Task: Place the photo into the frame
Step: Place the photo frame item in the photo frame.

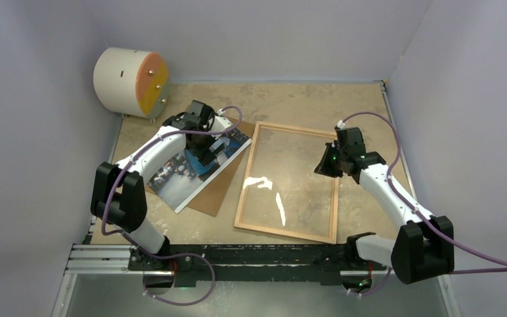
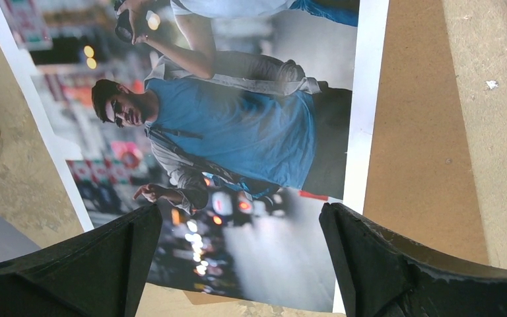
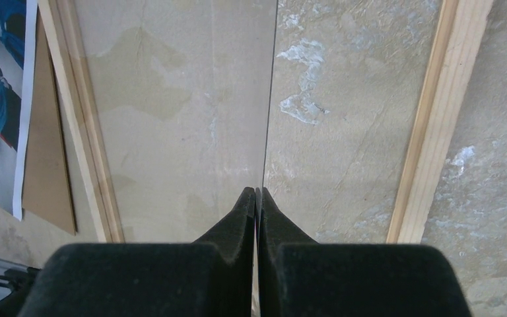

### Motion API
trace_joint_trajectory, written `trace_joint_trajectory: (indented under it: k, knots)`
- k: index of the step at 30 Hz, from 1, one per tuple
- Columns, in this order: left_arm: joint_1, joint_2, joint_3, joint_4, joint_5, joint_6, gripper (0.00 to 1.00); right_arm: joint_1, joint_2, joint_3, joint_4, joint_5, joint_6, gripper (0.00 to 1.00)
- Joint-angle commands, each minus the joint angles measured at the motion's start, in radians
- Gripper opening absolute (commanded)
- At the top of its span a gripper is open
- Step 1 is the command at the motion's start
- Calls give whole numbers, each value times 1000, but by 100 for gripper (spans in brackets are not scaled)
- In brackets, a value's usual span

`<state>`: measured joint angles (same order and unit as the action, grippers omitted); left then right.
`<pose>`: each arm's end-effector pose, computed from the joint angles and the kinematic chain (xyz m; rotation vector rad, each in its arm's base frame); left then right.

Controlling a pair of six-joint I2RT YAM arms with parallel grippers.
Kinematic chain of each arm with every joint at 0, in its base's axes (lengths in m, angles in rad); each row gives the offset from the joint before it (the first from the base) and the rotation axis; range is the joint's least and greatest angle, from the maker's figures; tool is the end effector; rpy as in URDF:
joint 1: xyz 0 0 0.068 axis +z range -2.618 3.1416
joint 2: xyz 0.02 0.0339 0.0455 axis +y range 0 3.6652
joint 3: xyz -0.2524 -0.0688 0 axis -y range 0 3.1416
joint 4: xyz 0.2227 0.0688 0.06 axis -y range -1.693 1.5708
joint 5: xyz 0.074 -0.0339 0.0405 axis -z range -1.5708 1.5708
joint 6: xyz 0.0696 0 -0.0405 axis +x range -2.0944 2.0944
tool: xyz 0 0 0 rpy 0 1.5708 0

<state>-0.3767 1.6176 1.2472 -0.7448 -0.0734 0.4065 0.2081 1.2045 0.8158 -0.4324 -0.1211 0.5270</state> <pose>0.3034 -0.1145 0.2122 1.0037 2.4906 0.1079 0.2487 0.0611 0.2156 0.3300 2.4187 0.4831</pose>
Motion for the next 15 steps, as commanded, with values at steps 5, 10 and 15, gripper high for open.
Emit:
trace_joint_trajectory:
  k: [5, 10, 15]
  knots:
    - [-12, -13, 4, 15, -9, 13, 100, -4, 55, 52, -19, -5, -40, 0]
    - [-22, -4, 6, 15, -9, 11, 100, -4, 91, 74, -22, -15, -49, 0]
    - [-24, -1, 3, 18, -13, 11, 100, -4, 78, 82, -32, 9, -49, 0]
